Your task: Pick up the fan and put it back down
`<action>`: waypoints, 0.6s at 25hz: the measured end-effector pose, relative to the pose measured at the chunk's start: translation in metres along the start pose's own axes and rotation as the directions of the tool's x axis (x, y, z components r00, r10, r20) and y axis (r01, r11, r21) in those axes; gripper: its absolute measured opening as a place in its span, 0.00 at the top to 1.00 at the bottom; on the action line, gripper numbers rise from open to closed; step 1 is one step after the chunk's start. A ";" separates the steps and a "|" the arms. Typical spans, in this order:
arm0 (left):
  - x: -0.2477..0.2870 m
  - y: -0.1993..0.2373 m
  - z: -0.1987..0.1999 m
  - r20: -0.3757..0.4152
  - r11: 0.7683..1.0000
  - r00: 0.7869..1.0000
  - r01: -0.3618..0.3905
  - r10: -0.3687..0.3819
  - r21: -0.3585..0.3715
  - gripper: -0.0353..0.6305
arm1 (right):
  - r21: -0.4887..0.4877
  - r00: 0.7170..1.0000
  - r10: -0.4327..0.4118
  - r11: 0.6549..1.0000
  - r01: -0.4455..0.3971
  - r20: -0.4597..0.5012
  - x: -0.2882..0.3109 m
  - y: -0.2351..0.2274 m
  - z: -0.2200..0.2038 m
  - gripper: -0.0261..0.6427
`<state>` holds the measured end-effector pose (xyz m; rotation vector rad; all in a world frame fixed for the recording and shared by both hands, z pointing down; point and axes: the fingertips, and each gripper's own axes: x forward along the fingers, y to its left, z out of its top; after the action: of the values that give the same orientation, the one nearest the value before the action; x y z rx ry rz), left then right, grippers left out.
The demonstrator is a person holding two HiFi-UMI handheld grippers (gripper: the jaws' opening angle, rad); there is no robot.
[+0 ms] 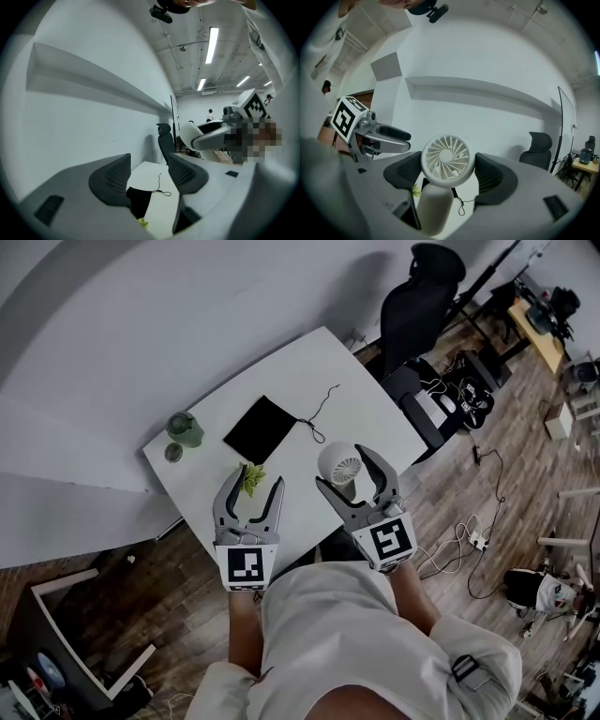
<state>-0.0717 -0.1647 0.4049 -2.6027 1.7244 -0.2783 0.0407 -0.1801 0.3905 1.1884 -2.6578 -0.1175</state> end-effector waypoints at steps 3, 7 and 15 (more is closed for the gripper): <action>0.001 -0.001 -0.005 -0.010 1.000 1.000 0.004 -0.004 0.002 0.58 | -0.002 1.000 0.003 1.000 -0.003 -0.012 0.000 0.001 -0.005 0.42; 0.004 -0.005 -0.018 -0.031 1.000 0.999 0.006 -0.006 -0.011 0.58 | 0.010 0.998 0.008 1.000 -0.008 -0.057 -0.001 0.001 -0.023 0.42; 0.015 -0.022 -0.063 -0.121 0.998 0.992 0.019 -0.025 -0.055 0.58 | 0.043 0.983 0.040 0.999 -0.033 -0.178 0.006 0.002 -0.076 0.42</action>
<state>-0.0552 -0.1640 0.4710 -2.6975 1.7643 -0.4039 0.0530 -0.1816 0.4654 1.1054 -2.5342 0.0474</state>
